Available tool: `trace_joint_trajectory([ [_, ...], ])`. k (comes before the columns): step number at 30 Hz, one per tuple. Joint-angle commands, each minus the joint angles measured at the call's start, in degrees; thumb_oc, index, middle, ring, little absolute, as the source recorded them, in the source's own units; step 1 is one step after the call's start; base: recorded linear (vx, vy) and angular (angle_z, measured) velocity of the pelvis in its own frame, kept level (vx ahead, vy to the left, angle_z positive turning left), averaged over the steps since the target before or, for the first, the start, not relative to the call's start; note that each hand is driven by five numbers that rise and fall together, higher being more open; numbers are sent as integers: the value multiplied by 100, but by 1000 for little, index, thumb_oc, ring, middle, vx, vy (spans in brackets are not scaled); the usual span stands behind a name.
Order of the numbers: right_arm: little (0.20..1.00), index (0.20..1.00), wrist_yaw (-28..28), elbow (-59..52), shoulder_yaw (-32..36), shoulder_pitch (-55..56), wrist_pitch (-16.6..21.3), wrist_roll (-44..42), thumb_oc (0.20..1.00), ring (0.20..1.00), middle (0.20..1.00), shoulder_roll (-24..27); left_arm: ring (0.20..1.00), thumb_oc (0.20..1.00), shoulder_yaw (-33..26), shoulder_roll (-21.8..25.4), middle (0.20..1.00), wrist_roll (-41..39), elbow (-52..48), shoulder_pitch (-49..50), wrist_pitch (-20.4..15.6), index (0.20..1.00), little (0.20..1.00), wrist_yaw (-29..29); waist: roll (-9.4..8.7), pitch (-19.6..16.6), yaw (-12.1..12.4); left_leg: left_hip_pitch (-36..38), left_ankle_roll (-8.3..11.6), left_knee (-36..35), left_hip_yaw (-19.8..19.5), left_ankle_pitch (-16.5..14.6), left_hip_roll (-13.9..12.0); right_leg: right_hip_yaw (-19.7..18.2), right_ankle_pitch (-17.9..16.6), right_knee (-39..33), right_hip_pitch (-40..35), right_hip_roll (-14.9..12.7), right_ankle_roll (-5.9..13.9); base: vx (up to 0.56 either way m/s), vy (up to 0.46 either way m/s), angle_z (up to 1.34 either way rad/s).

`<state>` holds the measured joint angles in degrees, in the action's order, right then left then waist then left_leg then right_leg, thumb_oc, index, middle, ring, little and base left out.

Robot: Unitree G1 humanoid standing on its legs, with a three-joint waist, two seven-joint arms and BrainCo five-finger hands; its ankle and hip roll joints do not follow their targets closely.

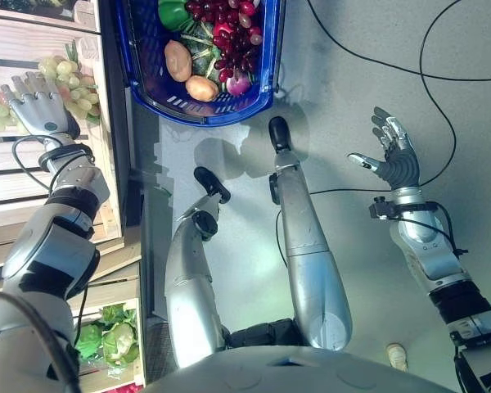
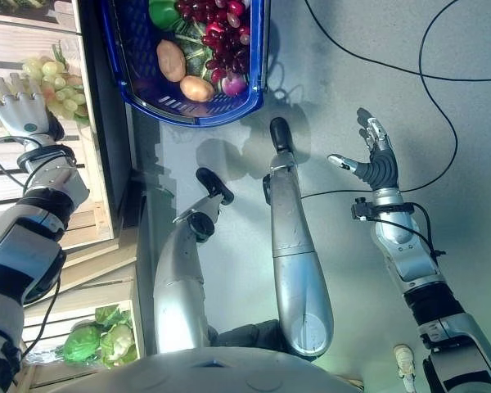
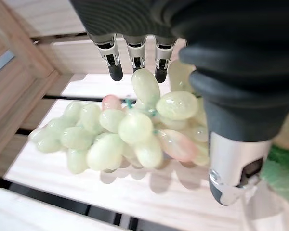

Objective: Pick up fruits and vegetables into the basket

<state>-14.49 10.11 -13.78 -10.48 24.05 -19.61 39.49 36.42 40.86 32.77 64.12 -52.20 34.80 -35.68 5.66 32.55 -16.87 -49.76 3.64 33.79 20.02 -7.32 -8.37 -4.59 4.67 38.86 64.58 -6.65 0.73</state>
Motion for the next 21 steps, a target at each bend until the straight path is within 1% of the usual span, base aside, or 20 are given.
trace_joint_trajectory([
  [1,1000,1000,-7,-132,-163,92,392,-91,1000,1000,1000,16,1000,1000,-136,278,1000,-144,653,339,390,1000,1000,-42,30,-276,-192,-512,-90,566,-157,-516,93,203,311,-156,-9,58,284,0,0,0],
  [10,1000,1000,24,-53,-155,68,455,-129,1000,1000,1000,32,1000,1000,-132,422,1000,-398,655,183,496,1000,1000,-83,-7,-276,-186,-663,-140,719,-196,-595,68,194,292,-97,103,56,284,0,0,0],
  [13,1000,1000,14,-38,-189,13,455,-144,1000,1000,1000,32,1000,1000,-91,435,1000,-545,732,72,632,1000,1000,139,-19,-276,-193,-732,-161,779,-217,-621,68,181,281,-64,168,68,281,0,0,0],
  [21,1000,1000,78,13,-241,-69,488,-217,1000,1000,1000,32,1000,1000,5,425,1000,-1042,971,-59,639,1000,1000,487,-57,-276,-201,-779,-166,768,-258,-620,71,172,262,-69,199,89,287,0,0,0],
])
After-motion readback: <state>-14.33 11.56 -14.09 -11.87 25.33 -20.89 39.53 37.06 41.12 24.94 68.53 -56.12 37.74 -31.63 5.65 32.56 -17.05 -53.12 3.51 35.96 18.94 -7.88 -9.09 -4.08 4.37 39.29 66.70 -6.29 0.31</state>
